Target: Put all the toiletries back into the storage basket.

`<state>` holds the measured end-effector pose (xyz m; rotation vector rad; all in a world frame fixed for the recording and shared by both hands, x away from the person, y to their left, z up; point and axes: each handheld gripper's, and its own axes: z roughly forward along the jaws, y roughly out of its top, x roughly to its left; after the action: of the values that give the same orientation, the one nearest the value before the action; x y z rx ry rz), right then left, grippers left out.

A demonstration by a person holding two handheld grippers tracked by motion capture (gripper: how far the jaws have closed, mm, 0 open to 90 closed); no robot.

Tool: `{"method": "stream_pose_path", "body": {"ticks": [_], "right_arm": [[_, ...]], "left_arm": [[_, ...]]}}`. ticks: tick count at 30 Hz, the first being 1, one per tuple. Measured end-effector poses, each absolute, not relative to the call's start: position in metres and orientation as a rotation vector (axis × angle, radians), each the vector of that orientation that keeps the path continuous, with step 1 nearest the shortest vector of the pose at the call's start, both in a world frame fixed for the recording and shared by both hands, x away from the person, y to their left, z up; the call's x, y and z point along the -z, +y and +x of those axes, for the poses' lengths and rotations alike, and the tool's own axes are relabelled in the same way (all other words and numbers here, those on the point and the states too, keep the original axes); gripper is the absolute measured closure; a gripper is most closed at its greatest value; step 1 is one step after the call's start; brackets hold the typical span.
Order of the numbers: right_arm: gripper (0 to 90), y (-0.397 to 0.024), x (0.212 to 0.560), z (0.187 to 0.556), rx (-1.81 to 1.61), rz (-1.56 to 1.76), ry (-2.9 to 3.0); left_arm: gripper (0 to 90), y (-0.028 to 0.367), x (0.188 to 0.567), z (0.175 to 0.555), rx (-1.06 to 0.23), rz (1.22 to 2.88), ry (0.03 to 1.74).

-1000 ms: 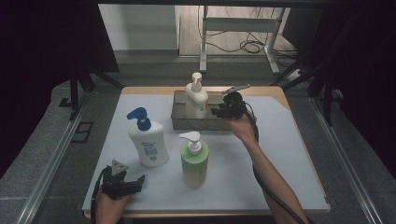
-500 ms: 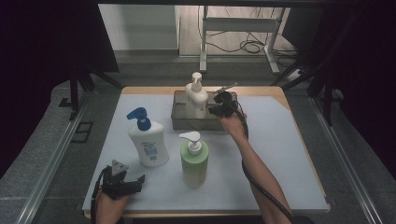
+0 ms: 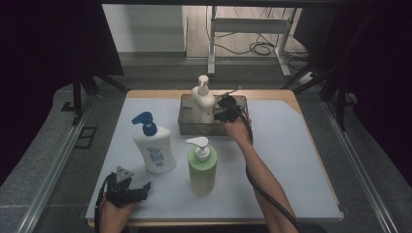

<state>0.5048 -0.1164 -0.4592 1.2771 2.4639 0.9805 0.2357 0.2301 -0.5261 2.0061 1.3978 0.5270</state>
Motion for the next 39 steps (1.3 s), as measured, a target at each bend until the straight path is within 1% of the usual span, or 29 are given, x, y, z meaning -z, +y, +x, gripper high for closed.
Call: {"method": "stream_pose_path", "body": {"ticks": [11, 24, 39], "right_arm": [[89.4, -0.108, 0.462, 0.506, -1.001, 1.273, 2.473], [87.2, -0.083, 0.462, 0.505, -1.013, 1.225, 2.508], [87.4, -0.069, 0.463, 0.506, -1.047, 1.221, 2.509]], "left_arm": [[10.1, 0.230, 0.526, 0.236, -0.527, 2.004, 1.398], [10.1, 0.230, 0.526, 0.236, -0.527, 2.005, 1.398], [10.1, 0.230, 0.526, 0.236, -0.526, 2.006, 1.397]]}}
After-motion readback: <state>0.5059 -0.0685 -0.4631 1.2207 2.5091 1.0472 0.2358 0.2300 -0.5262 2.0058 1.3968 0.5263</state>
